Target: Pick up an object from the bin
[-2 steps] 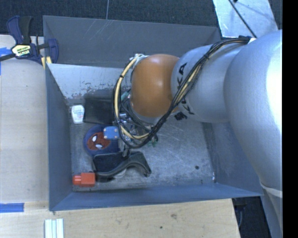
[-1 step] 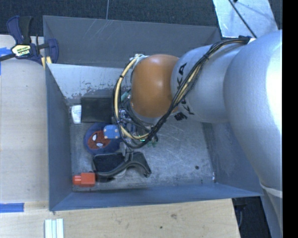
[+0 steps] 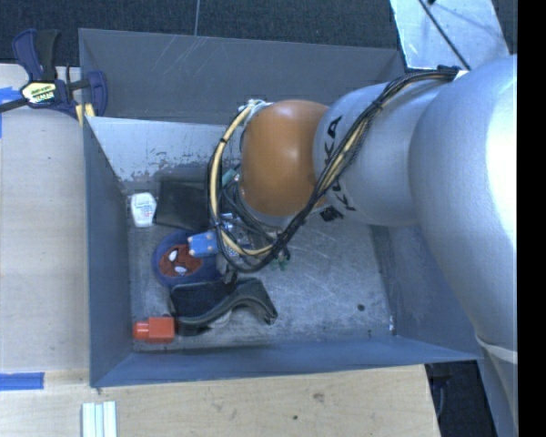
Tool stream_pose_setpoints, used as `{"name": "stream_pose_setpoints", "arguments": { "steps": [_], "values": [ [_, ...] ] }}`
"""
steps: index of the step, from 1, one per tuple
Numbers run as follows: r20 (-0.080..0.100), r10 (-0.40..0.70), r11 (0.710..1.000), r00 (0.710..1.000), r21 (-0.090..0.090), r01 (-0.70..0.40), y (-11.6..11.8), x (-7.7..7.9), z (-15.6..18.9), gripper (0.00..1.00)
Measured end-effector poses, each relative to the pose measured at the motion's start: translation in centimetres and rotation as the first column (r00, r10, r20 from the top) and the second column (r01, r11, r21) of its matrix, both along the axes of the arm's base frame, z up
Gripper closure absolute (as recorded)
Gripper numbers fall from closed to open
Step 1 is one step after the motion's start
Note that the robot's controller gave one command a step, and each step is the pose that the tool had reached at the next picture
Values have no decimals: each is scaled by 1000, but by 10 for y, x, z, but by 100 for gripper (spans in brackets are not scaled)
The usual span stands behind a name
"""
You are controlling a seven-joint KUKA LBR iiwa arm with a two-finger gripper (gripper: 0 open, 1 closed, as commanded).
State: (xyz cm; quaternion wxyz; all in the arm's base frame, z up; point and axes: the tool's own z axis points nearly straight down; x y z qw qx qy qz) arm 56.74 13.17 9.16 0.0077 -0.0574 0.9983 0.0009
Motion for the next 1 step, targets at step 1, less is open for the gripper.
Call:
{"name": "stream_pose_setpoints", "arguments": {
  "steps": [1],
  "values": [
    [-2,-3,1000,1000,-1,3,-8,13,167,100]
  ]
}}
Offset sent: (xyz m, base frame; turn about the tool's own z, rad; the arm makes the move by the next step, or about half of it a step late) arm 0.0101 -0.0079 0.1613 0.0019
